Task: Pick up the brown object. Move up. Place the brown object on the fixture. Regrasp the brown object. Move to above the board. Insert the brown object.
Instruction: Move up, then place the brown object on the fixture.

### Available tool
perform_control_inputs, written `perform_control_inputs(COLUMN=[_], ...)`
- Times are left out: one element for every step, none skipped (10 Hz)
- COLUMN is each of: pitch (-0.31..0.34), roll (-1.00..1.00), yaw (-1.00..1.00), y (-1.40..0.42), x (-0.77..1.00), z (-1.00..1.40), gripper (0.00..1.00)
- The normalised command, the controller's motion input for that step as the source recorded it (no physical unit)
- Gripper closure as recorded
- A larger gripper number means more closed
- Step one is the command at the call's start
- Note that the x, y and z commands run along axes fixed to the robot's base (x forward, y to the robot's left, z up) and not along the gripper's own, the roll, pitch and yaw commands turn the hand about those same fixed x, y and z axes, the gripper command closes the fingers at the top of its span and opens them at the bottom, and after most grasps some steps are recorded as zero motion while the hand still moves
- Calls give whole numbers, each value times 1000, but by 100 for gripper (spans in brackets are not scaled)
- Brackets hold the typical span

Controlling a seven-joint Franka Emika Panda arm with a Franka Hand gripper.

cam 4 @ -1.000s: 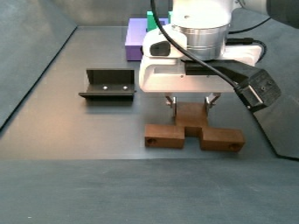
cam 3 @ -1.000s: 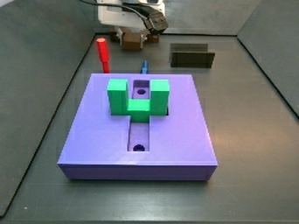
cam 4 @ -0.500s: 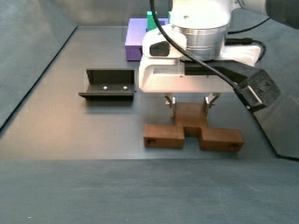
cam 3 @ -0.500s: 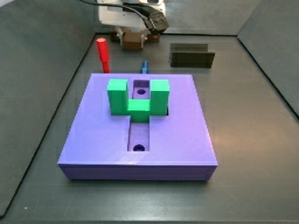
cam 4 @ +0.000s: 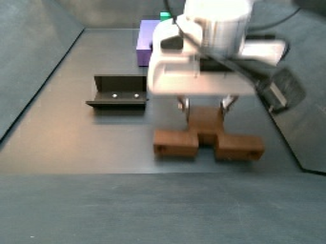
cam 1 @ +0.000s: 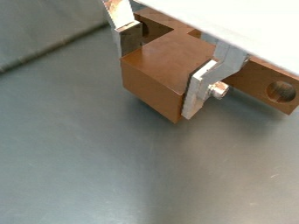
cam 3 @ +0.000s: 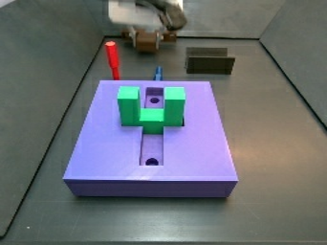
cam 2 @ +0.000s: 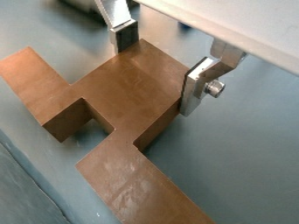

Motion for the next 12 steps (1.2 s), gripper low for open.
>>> perform_control_inputs(pitch=[53,43,0,0,183,226,0,0,100,123,194,231], roll=[43,77,0,-40,-71,-1000,-1000,-1000,-1000,-1000,-1000,-706], yaw=[-39,-16,0,0,0,-11,-77,-131,0,0,0,134], y=[-15,-12,0,0,0,111,26,0,14,0,0,-109], x=[-30,1,0,0,360,437,394,403,517,563,611,594], z=[498,227,-17,0,0,51,129,129,109,91,89,343], gripper=[100,100,100,100,100,100,100,100,100,100,100,100])
